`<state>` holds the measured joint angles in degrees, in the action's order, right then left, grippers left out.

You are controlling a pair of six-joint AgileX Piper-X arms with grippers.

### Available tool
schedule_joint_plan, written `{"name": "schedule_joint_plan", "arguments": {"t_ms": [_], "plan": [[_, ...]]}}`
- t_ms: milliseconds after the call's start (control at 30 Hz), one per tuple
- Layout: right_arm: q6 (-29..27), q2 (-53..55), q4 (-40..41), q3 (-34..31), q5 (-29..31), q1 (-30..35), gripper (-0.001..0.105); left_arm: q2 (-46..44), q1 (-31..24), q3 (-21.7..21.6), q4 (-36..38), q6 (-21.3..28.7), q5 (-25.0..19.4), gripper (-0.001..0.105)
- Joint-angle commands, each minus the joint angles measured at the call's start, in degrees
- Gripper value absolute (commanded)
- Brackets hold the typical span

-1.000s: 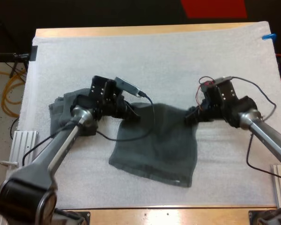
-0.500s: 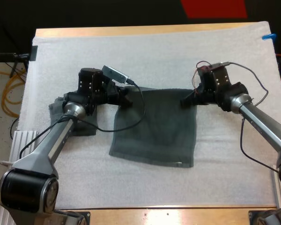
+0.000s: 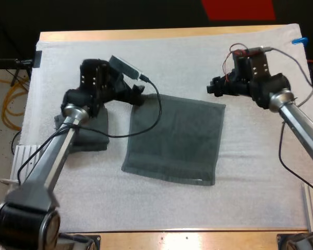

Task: Pick towel from pile fold and stack

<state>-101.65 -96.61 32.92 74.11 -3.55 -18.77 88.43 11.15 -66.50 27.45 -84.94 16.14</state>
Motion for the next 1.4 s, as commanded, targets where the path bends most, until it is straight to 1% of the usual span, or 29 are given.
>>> {"name": "schedule_joint_plan", "arguments": {"t_ms": [0, 167, 233, 333, 467, 567, 667, 733, 767, 933, 1067, 1133, 1167, 1267, 1333, 1367], "plan": [[-0.2, 3.4, 1.8, 0.8, -0.7, 0.1, 0.071, -2.5, -0.1, -1.1, 2.3, 0.4, -0.2, 0.068], [0.1, 11.2, 8.9, 0.8, -4.1, -0.3, 0.071, -10.6, -0.1, -1.3, 8.2, 0.4, 0.1, 0.068], [0.6, 14.8, 13.1, 0.6, -5.6, -0.3, 0.071, -14.4, -0.1, -1.3, 12.6, 0.4, 0.4, 0.068], [1.5, 19.5, 18.7, 0.1, -6.3, -0.3, 0.071, -18.9, -0.1, -1.3, 18.9, 0.4, 0.4, 0.068], [2.3, 25.3, 22.5, -2.4, -7.9, -0.3, 0.071, -24.0, -0.1, -1.2, 26.2, -0.1, 0.4, 0.068], [5.4, 30.9, 22.6, -7.4, -7.9, -0.3, 0.071, -28.2, -0.1, 0.5, 29.1, -1.4, 0.4, 0.068], [8.2, 35.9, 22.6, -13.1, -7.9, -0.3, 0.071, -32.7, -0.1, 3.4, 30.0, -3.9, 0.5, 0.068], [10.9, 39.5, 22.6, -17.7, -8.2, -0.3, 0.071, -35.8, -0.1, 6.3, 30.2, -5.7, 1.1, 0.068], [11.7, 40.7, 22.6, -19.0, -8.5, -0.3, 0.071, -36.9, -0.1, 7.2, 30.1, -6.4, 1.4, 0.068], [17.7, 46.1, 22.6, -28.7, -15.3, -0.3, 0.071, -42.0, -0.1, 14.0, 30.5, -9.3, 3.4, 0.068], [20.0, 47.2, 22.1, -35.0, -19.5, -0.3, 0.071, -44.3, -0.1, 17.5, 31.1, -10.1, 4.0, 0.068], [21.8, 47.2, 20.2, -38.9, -23.5, -0.5, 0.071, -45.3, -0.1, 18.8, 31.2, -10.4, 4.3, 0.068], [22.9, 47.2, 19.4, -40.3, -24.3, -0.8, 0.071, -45.6, -0.1, 19.2, 31.3, -10.4, 4.4, 0.068], [28.6, 47.2, 14.3, -45.0, -25.2, -3.3, 0.071, -45.9, -0.1, 19.7, 31.4, -10.5, 5.3, 0.068], [33.5, 47.2, 9.0, -48.5, -25.5, -6.6, 0.071, -45.9, -0.1, 19.6, 31.4, -10.7, 5.9, 0.068], [35.0, 47.2, 6.7, -49.4, -25.8, -7.6, 0.071, -45.9, -0.1, 19.6, 31.4, -10.7, 5.9, 0.068]]}}
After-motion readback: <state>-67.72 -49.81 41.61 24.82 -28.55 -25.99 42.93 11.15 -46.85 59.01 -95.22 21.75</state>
